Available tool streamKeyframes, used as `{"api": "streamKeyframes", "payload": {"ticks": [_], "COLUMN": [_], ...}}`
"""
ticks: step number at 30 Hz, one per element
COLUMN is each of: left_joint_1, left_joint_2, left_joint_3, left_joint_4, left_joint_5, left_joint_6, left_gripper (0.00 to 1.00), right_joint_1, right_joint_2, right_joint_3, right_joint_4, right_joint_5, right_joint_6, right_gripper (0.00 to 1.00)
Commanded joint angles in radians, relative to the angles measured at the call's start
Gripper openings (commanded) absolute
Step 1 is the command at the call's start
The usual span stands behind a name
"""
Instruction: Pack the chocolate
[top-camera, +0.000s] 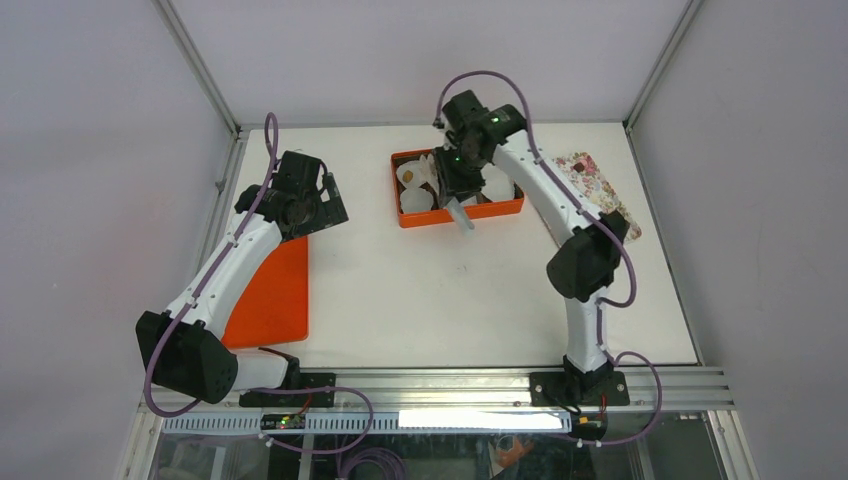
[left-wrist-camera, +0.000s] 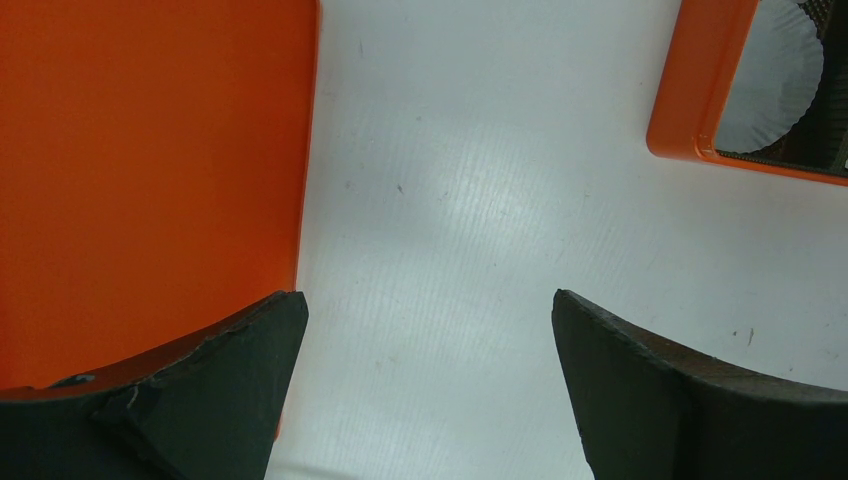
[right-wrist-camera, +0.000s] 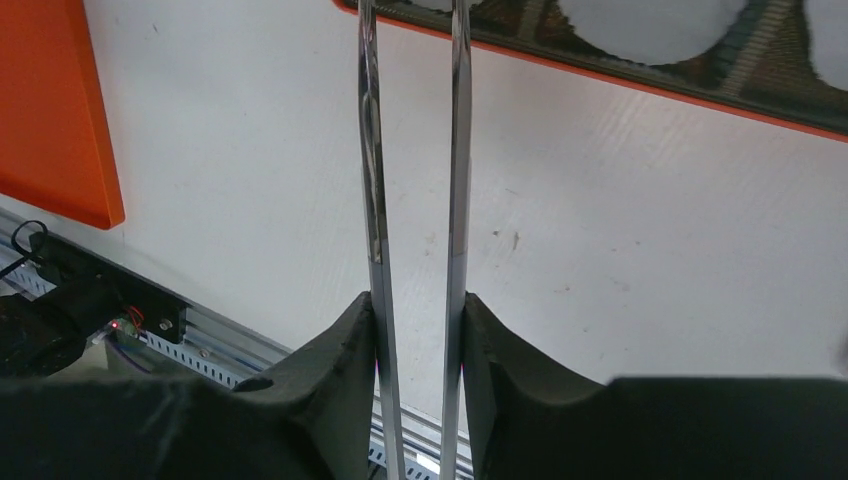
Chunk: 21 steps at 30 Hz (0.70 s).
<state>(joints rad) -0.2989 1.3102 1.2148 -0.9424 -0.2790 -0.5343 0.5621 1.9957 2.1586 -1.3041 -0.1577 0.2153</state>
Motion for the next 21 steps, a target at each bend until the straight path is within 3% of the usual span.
{"api": "streamKeyframes", "payload": {"ticks": [1,21], "left_joint_1": [0.01,0.01], "left_joint_2": [-0.038,-0.047], "left_joint_3": [-0.001,-0.015], "left_joint_4": [0.031,0.031], "left_joint_5": [-0.006,-0.011], "left_joint_6": [-0.011,-0.008], "left_gripper": [0.99,0.99], "right_joint_1": [0.051,0.067], "right_joint_2": [0.075,0.202], "right_joint_3": [0.047,0.036], "right_joint_4": [0.039,0.085], "right_joint_5": [-0.04,0.0], "right_joint_6": [0.033,0.062], "right_gripper": [0.0,0.0]}}
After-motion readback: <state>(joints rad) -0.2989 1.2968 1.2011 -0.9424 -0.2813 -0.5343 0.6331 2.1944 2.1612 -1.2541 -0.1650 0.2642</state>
